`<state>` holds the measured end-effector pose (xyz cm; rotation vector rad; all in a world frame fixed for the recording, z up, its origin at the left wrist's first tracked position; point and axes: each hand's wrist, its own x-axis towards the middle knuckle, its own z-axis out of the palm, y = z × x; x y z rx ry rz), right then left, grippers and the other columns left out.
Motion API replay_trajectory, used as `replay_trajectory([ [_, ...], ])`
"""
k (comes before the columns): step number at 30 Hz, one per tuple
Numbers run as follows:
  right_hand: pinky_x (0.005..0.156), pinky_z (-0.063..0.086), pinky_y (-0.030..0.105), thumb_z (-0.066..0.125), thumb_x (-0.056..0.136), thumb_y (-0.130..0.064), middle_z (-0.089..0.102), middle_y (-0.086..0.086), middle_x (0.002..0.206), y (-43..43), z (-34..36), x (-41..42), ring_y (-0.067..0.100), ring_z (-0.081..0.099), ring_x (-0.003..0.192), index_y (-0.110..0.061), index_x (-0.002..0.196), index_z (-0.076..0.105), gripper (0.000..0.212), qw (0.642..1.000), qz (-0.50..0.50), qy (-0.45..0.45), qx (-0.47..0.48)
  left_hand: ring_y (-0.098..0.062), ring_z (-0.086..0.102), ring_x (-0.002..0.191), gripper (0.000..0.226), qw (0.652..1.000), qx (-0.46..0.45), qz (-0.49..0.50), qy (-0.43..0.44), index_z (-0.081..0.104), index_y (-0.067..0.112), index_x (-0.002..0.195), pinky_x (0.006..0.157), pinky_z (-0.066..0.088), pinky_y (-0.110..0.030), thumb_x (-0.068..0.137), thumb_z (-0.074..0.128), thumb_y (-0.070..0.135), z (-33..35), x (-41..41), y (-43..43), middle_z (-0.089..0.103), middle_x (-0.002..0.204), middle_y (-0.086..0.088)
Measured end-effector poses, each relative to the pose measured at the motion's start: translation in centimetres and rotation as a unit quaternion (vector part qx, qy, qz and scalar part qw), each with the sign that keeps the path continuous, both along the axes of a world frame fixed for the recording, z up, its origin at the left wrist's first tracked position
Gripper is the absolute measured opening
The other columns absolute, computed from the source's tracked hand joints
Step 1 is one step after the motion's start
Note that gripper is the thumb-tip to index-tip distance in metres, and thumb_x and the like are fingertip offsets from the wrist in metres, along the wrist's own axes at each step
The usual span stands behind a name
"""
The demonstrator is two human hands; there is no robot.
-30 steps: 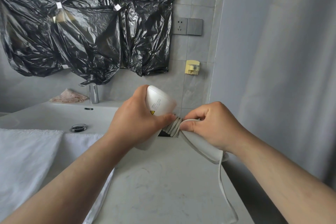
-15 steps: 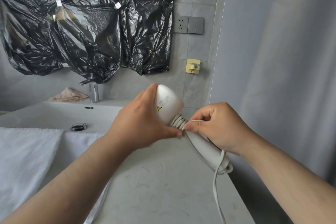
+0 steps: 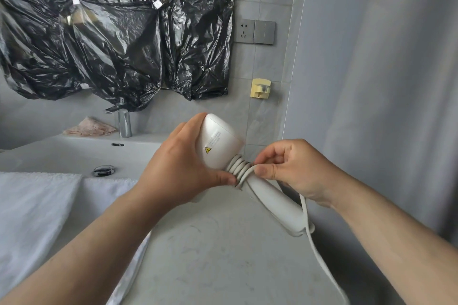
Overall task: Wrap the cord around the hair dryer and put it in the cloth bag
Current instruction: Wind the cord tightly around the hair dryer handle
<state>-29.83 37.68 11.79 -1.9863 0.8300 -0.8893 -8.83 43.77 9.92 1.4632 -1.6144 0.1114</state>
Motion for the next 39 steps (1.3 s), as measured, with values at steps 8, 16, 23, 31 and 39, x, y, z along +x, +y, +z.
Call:
replay_trajectory([
  [8,0.043,0.039,0.016,0.067,0.076,-0.037,0.055,-0.007,0.049,0.3,-1.1,0.0,0.005,0.048,0.043,-0.018,0.073,0.074,0.021,0.991,0.067,0.021,0.112,-0.012,0.056,0.106,0.109,0.999,-0.017,-0.042,0.007,0.049,0.029,0.136,0.086,0.044,-0.029,0.039,0.096,0.049,0.0,0.0,0.7,0.061,0.113,0.01],
  [16,0.053,0.047,0.026,0.07,0.074,-0.035,0.065,0.007,0.062,0.0,-2.0,-0.3,0.015,0.058,0.054,-0.011,0.076,0.078,0.025,0.982,0.087,-0.038,0.166,-0.021,0.055,0.112,0.124,0.992,0.051,0.071,-0.09,0.026,0.027,0.14,0.081,0.038,-0.029,0.039,0.077,0.079,0.3,-2.1,1.8,0.048,0.112,0.013],
  [23,0.045,0.026,0.025,0.075,0.078,-0.035,0.04,-0.001,0.046,0.1,-1.6,0.0,0.013,0.033,0.044,-0.018,0.067,0.077,0.021,0.988,0.07,-0.019,0.135,-0.022,0.052,0.115,0.119,0.995,0.024,0.055,-0.075,0.023,0.021,0.141,0.085,0.038,-0.028,0.047,0.08,0.066,0.1,-2.2,1.3,0.04,0.118,0.008],
  [31,0.038,0.027,0.019,0.071,0.075,-0.029,0.033,-0.001,0.048,0.1,-1.2,-0.5,0.009,0.033,0.039,-0.015,0.057,0.065,0.024,0.981,0.087,-0.038,0.167,-0.009,0.056,0.094,0.108,0.999,0.013,-0.022,0.034,0.035,0.035,0.132,0.07,0.046,-0.021,0.041,0.085,0.064,-0.3,-1.4,1.1,0.053,0.102,0.022],
  [39,0.051,0.048,0.023,0.066,0.073,-0.034,0.068,0.011,0.075,-0.4,-1.6,-0.6,0.014,0.061,0.055,-0.01,0.08,0.079,0.028,0.974,0.1,-0.078,0.187,0.005,0.059,0.099,0.102,0.978,0.001,-0.079,0.194,0.046,0.038,0.126,0.077,0.048,-0.018,0.034,0.081,0.064,-1.1,-1.0,0.7,0.062,0.107,0.021],
])
